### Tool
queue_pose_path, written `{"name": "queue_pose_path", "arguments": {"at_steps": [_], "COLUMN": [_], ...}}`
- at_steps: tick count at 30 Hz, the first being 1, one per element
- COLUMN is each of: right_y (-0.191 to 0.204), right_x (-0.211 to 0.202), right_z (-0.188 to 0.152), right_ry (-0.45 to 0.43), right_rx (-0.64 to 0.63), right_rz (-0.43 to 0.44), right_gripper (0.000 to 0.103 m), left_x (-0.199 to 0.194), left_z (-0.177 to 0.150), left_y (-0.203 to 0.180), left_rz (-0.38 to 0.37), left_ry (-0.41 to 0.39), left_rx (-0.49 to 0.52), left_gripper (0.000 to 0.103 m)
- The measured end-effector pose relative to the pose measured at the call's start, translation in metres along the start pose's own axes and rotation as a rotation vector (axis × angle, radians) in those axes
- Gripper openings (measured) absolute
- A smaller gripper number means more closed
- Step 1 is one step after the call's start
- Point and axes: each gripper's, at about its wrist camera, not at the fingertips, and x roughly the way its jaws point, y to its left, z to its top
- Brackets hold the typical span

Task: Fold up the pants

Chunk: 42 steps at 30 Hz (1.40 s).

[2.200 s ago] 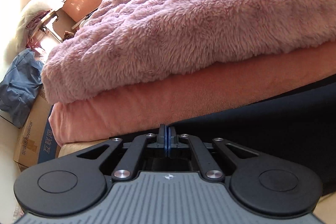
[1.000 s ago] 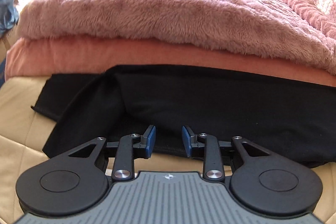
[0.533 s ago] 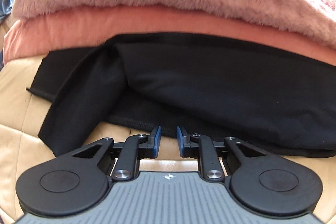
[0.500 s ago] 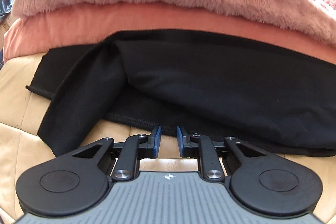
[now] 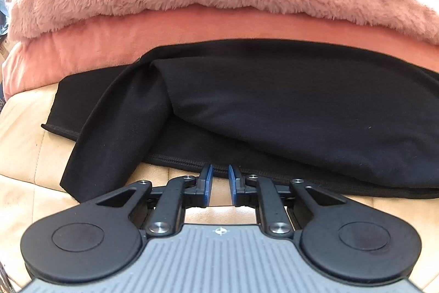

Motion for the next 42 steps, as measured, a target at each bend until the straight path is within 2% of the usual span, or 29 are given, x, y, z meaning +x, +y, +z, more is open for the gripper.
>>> {"name": "queue_pose_path", "arguments": {"at_steps": [1, 4, 5, 10, 16, 19, 23, 24, 25, 29, 35, 36, 37, 39, 42], "right_y": [0.003, 0.016, 0.019, 0.032, 0.051, 0.053, 0.053, 0.053, 0.054, 0.064, 0.073, 0.067, 0.060, 0.056, 0.054], "right_x": [-0.003, -0.015, -0.017, 0.004, 0.053, 0.066, 0.085, 0.084, 0.080, 0.048, -0.018, -0.020, -0.010, 0.012, 0.037], "right_z": [0.002, 0.018, 0.024, 0.069, 0.104, 0.109, 0.109, 0.107, 0.105, 0.088, 0.067, 0.070, 0.076, 0.078, 0.079], "right_ry": [-0.019, -0.112, -0.144, -0.216, -0.150, -0.147, -0.116, -0.133, -0.147, -0.242, -0.362, -0.350, -0.301, -0.240, -0.219], "right_rx": [-0.023, -0.080, -0.099, -0.171, -0.401, -0.463, -0.455, -0.456, -0.460, -0.515, -0.487, -0.439, -0.368, -0.355, -0.325], "right_rz": [-0.004, -0.004, 0.005, 0.032, -0.003, 0.025, 0.038, 0.040, 0.046, 0.050, 0.093, 0.081, 0.018, -0.121, -0.197], "right_gripper": [0.001, 0.020, 0.030, 0.032, 0.033, 0.042, 0.043, 0.034, 0.030, 0.030, 0.028, 0.027, 0.026, 0.025, 0.024], "left_x": [-0.002, -0.007, -0.009, -0.006, 0.008, 0.016, 0.022, 0.022, 0.022, 0.021, 0.006, 0.006, 0.006, 0.005, 0.005], "left_z": [0.000, 0.006, 0.008, 0.024, 0.028, 0.026, 0.022, 0.022, 0.022, 0.023, 0.018, 0.019, 0.020, 0.021, 0.022], "left_y": [0.001, 0.002, 0.003, -0.001, -0.006, -0.008, -0.011, -0.011, -0.010, -0.008, -0.009, -0.010, -0.012, -0.017, -0.025], "left_rz": [-0.012, -0.050, -0.053, -0.005, 0.013, 0.024, 0.034, 0.034, 0.033, 0.024, -0.003, -0.012, -0.019, -0.015, -0.032], "left_ry": [-0.007, -0.039, -0.050, -0.071, -0.049, -0.037, -0.043, -0.045, -0.045, -0.051, -0.079, -0.080, -0.078, -0.080, -0.079], "left_rx": [-0.004, -0.024, -0.025, -0.013, 0.027, 0.041, 0.038, 0.038, 0.037, 0.026, 0.036, 0.042, 0.049, 0.058, 0.076], "left_gripper": [0.017, 0.018, 0.018, 0.018, 0.018, 0.018, 0.018, 0.018, 0.018, 0.018, 0.018, 0.018, 0.018, 0.018, 0.018]}}
